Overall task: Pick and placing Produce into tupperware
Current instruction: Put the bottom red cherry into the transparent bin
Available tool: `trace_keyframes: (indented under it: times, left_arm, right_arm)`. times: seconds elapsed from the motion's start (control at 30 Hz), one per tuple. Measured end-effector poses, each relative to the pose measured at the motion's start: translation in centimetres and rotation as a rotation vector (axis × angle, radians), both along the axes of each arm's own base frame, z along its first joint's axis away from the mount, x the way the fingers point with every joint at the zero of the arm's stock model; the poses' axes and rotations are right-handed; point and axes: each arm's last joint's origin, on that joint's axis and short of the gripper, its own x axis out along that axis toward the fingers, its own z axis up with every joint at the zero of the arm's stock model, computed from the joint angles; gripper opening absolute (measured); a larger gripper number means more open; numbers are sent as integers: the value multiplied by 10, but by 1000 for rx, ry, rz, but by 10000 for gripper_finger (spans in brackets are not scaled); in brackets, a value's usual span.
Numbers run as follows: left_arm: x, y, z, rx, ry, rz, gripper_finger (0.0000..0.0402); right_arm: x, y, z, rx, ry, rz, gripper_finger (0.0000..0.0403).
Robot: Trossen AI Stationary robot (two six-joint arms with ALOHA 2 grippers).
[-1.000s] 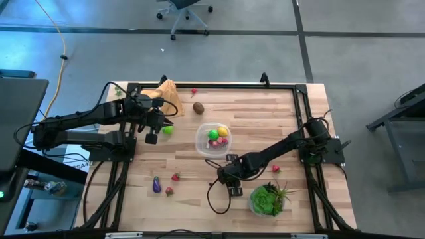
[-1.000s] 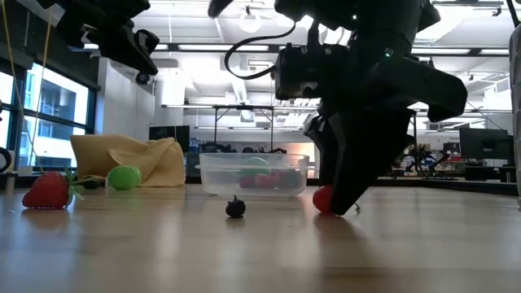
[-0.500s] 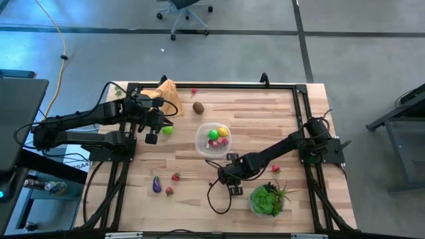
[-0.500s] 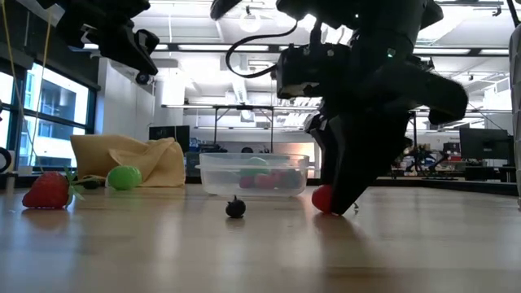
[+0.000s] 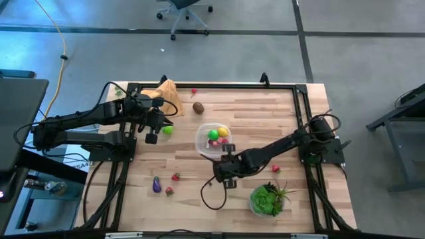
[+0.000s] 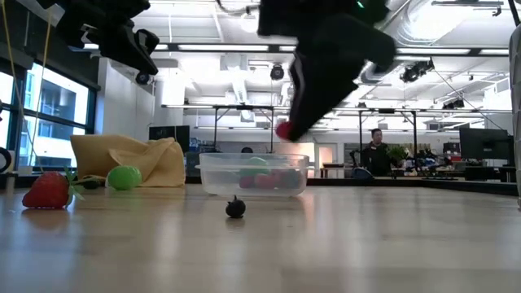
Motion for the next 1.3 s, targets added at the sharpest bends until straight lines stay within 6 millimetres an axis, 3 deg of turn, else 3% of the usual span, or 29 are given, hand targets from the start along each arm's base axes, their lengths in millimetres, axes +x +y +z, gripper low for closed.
trace_keyframes:
  times: [0.1, 0.27, 0.53, 0.7, 1.0, 1.3]
  left_arm:
    - [0, 0, 0, 0, 1, 0, 10]
    - [0, 0, 0, -1, 1, 0, 10]
    - [0, 0, 0, -1, 1, 0, 10]
    - [0, 0, 0, -1, 1, 0, 10]
    - [0, 0, 0, 0, 1, 0, 10]
    - [0, 0, 0, 0, 1, 0, 10]
  right_arm:
    - [8, -8, 17, -47, -29, -13, 101]
    - [19, -38, 31, -67, -17, -43, 101]
    - [23, -112, 29, 144, 62, -198, 101]
    - [23, -140, 27, 251, 61, -256, 102]
    - [16, -144, -3, 314, 88, -237, 103]
    - [17, -134, -11, 310, 77, -185, 103]
